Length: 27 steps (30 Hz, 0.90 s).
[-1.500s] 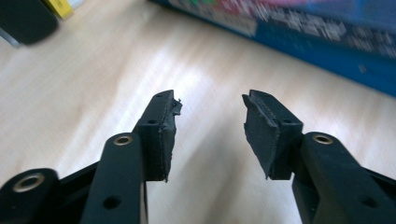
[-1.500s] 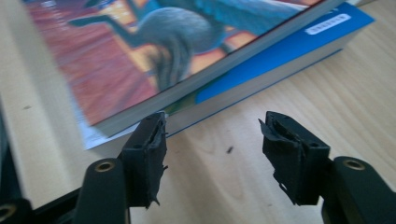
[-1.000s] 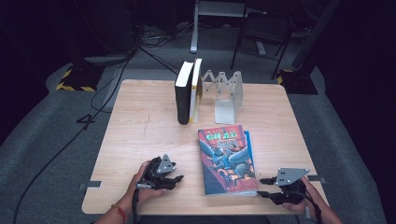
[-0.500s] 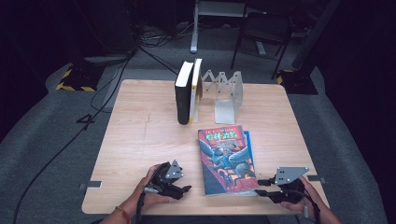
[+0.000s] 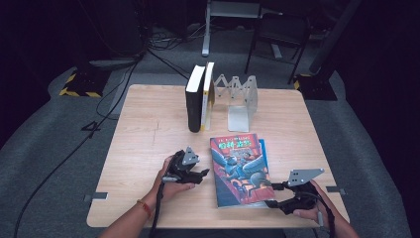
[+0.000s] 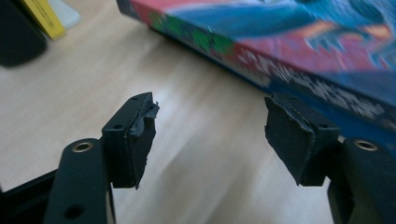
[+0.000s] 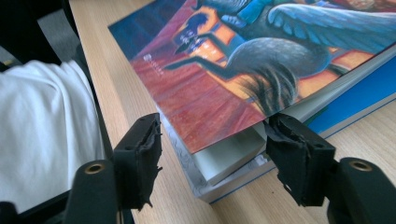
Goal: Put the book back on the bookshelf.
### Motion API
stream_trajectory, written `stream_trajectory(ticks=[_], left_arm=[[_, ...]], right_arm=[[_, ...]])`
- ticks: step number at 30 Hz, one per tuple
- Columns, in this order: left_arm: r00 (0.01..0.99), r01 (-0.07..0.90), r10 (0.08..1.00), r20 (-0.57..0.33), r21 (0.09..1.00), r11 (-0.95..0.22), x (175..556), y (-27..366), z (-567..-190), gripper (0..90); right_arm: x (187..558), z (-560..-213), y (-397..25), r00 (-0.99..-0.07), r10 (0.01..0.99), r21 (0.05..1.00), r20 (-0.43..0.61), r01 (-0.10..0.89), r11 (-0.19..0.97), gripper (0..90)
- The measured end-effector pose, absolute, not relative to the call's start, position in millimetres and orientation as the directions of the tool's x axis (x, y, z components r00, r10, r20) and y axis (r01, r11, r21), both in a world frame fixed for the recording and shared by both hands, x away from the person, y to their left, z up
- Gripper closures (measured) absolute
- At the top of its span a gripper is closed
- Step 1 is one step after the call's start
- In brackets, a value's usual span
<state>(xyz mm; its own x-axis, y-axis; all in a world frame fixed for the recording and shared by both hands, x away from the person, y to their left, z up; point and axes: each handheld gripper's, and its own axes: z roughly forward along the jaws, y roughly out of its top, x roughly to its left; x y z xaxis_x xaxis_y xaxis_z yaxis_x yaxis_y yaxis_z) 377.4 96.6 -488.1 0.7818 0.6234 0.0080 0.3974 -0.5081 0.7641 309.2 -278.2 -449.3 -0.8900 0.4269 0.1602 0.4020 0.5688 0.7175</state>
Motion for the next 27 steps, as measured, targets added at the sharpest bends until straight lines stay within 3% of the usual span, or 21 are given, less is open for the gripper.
stream_trajectory(ticks=[6,16,20,27], left_arm=[[0.771,0.384,0.635,0.047,0.761,-0.523,389.9,88.2,-489.8,36.9],[0.742,0.391,0.67,0.025,0.796,-0.462,401.0,89.4,-484.6,38.4],[0.743,0.381,0.669,0.029,0.803,-0.459,403.0,87.7,-481.5,39.1],[0.736,0.386,0.676,0.033,0.8,-0.459,408.2,87.4,-479.9,39.5]], right_arm=[[313.6,-446.3,-275.7,-0.881,0.432,0.719,0.193,0.427,0.549,34.4],[310.7,-442.9,-286.5,-0.861,0.448,0.73,0.242,0.465,0.501,32.6],[315.0,-446.9,-280.0,-0.856,0.484,0.709,0.179,0.454,0.54,33.6],[334.6,-450.7,-271.4,-0.826,0.541,0.674,0.157,0.49,0.552,33.8]])
